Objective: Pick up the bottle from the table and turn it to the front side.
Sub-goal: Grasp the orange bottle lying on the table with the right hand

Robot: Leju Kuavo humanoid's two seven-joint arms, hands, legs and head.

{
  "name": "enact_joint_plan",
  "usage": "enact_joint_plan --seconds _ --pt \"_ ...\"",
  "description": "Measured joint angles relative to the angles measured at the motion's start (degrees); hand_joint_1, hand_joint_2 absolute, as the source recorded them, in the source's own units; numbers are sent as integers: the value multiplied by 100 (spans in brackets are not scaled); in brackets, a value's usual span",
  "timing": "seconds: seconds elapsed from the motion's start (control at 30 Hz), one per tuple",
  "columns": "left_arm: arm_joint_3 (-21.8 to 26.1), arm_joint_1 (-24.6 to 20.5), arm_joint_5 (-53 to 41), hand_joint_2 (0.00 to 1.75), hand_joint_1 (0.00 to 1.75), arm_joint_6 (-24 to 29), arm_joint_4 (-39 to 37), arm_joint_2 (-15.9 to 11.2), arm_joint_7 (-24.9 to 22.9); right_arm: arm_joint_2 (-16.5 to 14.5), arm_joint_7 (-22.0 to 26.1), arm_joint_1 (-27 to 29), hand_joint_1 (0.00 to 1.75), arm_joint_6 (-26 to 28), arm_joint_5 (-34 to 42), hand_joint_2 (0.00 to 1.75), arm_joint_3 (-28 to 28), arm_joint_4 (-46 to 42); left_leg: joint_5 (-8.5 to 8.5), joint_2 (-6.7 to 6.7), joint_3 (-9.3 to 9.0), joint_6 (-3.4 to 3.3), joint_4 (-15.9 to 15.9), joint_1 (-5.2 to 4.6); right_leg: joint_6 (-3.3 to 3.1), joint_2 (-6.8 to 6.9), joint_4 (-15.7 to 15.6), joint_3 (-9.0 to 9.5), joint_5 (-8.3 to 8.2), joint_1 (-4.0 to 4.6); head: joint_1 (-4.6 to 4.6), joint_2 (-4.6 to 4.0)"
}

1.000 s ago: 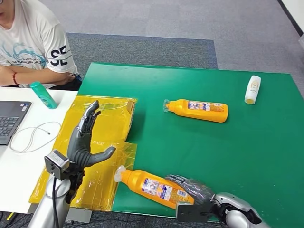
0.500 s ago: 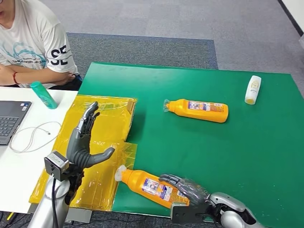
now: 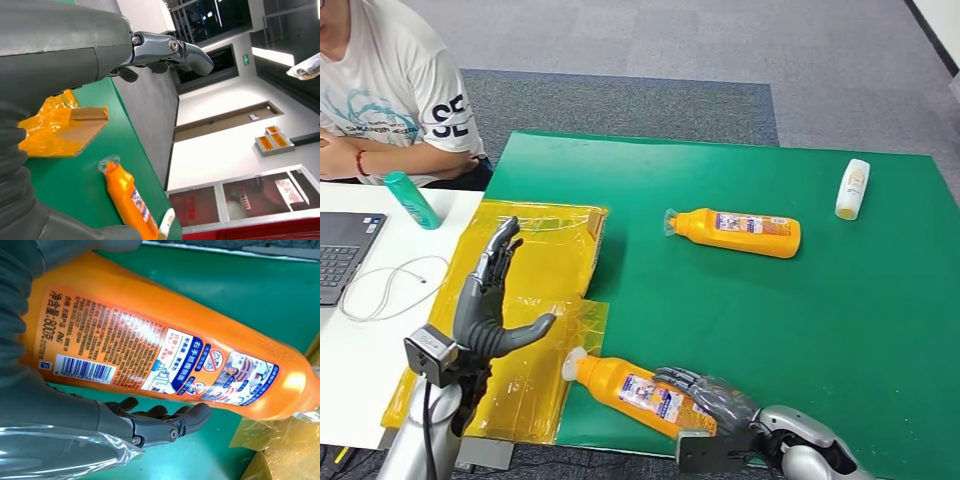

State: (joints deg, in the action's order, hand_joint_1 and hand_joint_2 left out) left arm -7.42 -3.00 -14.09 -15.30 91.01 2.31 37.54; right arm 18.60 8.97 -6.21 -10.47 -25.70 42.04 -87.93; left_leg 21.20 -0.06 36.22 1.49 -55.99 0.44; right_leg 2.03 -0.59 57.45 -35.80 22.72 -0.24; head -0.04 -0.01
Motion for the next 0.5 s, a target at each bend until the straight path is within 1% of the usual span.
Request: enact_joint_plan --seconds 0.27,0.5 --pt "67 118 -12 175 0 1 186 -2 23 -3 -247 -75 0 124 -624 175 69 2 0 0 -1 1 0 0 0 0 0 1 0 0 -1 -1" --pt "100 207 -15 175 0 7 288 -2 58 -11 -288 -92 0 162 -731 175 115 2 -1 0 -3 1 0 0 -2 0 0 2 -2 0 0 0"
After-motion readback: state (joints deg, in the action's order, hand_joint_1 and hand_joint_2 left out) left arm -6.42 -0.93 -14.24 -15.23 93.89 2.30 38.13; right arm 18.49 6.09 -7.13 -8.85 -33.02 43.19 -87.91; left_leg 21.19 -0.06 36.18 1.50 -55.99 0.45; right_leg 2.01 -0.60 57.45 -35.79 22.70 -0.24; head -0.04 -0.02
